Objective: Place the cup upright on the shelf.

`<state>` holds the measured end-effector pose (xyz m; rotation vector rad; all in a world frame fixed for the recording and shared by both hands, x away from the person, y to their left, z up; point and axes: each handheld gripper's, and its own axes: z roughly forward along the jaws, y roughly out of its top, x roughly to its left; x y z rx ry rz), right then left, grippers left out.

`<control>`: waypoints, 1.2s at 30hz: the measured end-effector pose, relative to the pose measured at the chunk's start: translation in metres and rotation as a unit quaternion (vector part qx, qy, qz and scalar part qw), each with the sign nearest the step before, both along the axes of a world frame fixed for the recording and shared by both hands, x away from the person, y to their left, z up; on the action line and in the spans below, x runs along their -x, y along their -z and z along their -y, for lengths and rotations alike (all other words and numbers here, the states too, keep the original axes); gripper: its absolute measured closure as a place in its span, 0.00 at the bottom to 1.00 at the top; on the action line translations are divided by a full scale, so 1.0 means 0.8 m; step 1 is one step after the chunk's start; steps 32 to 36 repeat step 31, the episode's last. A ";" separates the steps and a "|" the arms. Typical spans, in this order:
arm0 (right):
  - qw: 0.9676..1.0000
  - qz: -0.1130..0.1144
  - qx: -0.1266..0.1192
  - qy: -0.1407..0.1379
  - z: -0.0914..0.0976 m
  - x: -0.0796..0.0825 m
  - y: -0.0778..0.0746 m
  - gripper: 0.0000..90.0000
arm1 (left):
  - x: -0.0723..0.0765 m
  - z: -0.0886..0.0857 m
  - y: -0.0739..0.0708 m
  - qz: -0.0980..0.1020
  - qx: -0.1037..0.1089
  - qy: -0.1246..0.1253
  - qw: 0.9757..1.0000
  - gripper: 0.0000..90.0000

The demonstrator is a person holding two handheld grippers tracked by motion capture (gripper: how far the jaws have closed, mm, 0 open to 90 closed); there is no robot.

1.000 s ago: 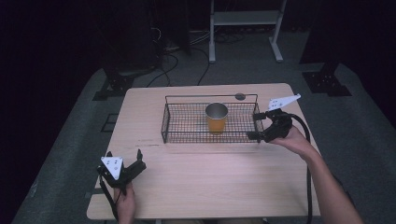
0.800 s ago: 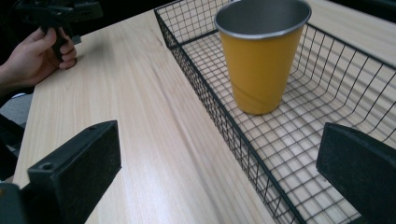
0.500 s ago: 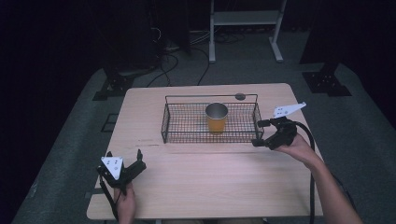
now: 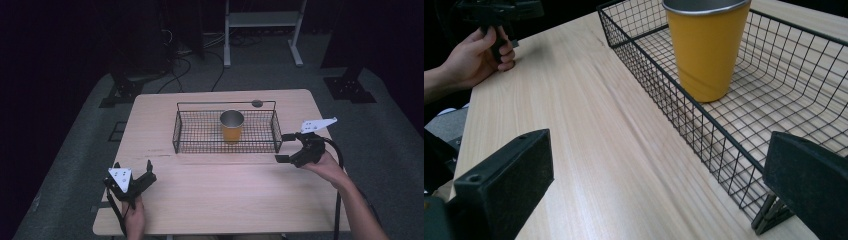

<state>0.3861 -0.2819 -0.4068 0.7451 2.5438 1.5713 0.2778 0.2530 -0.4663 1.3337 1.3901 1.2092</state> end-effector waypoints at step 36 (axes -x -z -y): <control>1.000 0.007 0.000 0.008 0.013 0.050 0.035 0.00 | -0.001 0.000 0.000 -0.001 0.000 -0.002 1.000 0.00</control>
